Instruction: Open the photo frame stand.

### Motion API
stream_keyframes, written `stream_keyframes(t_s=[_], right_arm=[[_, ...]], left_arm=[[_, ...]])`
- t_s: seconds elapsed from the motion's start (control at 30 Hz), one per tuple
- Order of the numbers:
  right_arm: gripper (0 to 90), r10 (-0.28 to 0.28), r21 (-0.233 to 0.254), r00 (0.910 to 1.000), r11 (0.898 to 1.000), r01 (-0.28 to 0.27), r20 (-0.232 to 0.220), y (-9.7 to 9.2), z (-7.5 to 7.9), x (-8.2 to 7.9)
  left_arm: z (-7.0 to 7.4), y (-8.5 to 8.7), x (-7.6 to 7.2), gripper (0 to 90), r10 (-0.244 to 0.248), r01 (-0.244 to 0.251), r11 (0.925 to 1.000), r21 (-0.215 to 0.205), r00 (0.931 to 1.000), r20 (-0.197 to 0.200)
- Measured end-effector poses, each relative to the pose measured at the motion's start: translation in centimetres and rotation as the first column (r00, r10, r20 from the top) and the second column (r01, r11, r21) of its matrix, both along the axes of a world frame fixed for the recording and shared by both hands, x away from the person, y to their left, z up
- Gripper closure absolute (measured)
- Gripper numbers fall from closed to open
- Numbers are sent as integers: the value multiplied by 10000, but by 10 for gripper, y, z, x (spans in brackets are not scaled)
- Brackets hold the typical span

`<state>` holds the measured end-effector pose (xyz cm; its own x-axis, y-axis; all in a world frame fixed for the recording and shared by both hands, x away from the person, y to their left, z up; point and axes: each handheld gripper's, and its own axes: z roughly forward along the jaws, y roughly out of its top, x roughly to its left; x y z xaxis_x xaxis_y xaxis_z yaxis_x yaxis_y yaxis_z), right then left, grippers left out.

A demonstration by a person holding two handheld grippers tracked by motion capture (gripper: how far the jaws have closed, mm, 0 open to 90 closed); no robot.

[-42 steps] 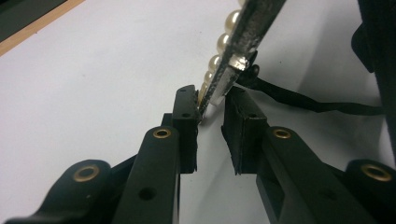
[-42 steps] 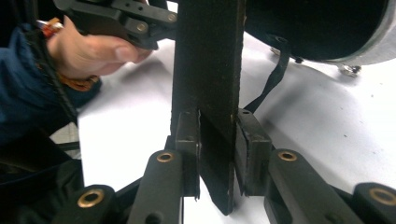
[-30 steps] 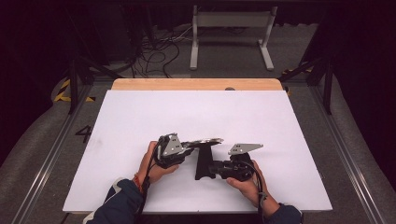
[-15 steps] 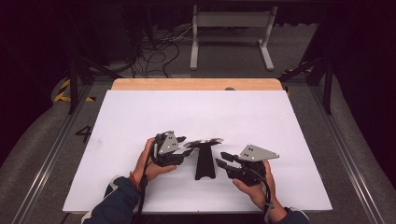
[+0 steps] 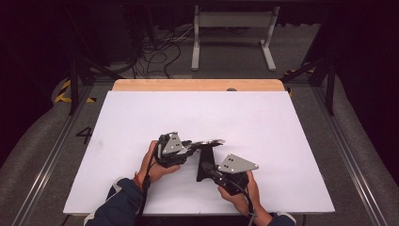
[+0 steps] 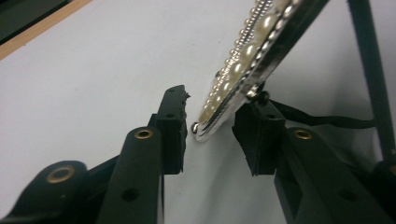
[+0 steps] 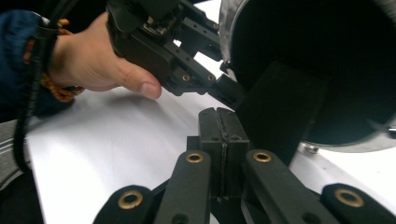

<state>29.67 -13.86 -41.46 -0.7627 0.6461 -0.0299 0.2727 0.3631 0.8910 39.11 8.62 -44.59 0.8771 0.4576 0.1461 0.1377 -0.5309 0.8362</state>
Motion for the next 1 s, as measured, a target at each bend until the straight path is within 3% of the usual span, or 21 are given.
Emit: stream_keyframes(t_s=[0.1, 0.37, 0.63, 1.0], right_arm=[[900, -137, -145, 9999, 9998, 136, -85, 10, -7, 4], [900, -89, -759, 9998, 9971, 102, 173, 35, -20, 7], [900, -233, -1023, 9997, 9945, 232, 5, 42, -24, 7], [900, -374, -1571, 9983, 9871, 298, -451, 47, -33, 9]], left_arm=[[0, 0, 0, 712, -90, 90, 10000, -5, 10000, -36], [-1, -1, -1, 724, -22, 22, 10000, 42, 10000, 11], [0, -2, -7, 731, 230, -239, 9989, 391, 9994, 240], [1, -2, -9, 739, 230, -242, 9988, 428, 9994, 272]])
